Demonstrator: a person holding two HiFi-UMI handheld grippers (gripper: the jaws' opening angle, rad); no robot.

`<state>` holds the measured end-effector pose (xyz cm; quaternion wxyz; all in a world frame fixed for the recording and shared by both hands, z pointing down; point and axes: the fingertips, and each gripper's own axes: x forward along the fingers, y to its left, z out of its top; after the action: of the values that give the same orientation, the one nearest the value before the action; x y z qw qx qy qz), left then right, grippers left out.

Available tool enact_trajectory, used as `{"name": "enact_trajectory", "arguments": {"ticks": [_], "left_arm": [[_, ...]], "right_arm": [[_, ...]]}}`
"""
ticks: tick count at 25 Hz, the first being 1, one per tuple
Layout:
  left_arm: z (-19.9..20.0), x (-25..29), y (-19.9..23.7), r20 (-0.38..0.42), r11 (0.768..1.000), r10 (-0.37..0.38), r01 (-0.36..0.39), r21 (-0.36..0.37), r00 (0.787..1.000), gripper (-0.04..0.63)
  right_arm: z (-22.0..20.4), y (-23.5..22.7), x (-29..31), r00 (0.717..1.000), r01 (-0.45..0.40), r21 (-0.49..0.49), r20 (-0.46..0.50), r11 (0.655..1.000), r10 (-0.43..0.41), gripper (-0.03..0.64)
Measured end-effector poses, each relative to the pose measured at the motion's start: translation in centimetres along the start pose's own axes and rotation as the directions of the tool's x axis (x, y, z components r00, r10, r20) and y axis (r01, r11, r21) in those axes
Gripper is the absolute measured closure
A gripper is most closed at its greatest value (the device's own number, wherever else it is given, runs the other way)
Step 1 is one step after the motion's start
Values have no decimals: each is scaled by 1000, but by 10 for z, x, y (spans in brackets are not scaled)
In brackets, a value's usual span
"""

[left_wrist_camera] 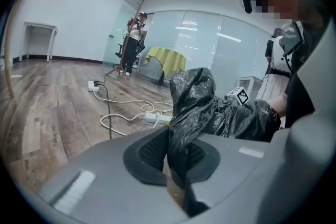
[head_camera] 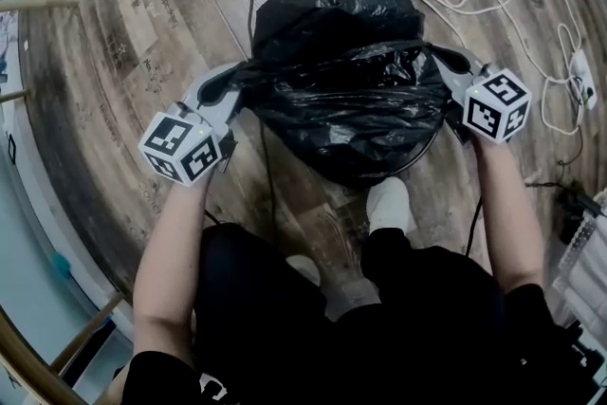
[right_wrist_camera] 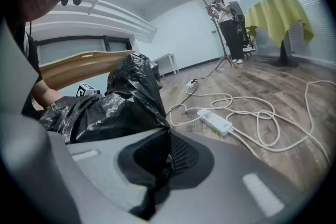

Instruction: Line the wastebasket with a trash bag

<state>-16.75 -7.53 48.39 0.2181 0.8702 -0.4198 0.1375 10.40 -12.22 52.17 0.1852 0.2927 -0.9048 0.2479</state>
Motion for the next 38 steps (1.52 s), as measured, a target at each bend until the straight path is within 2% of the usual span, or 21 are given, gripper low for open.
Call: {"name": "enact_trajectory", "arguments": {"ticks": [5,13,19,29,35,38], "left_arm": [[-8,7,8,-43,1000,17,-18,-20,999,591],[-9,8,23,-21,991,47,-49,-128,999,591],[-20,18,29,-50,988,67,-73,-137,997,591],[-27,36,37,-69,976,68,-81,-202,995,591],[-50,39,36,-155,973,78,-109,-202,985,591],[-55,37,26,-168,984,39,-67,-166,985,591]], "right_arm": [[7,-10,1,999,22,22,29,1000,-23,614],[19,-14,-1,997,22,11,76,1000,-23,614],[25,-18,4,995,29,12,94,999,-30,614],[14,-30,24,998,49,45,27,998,-50,614],[-8,-34,30,997,71,56,-39,996,-69,614],[-18,-35,24,996,78,63,-52,995,-75,614]]}}
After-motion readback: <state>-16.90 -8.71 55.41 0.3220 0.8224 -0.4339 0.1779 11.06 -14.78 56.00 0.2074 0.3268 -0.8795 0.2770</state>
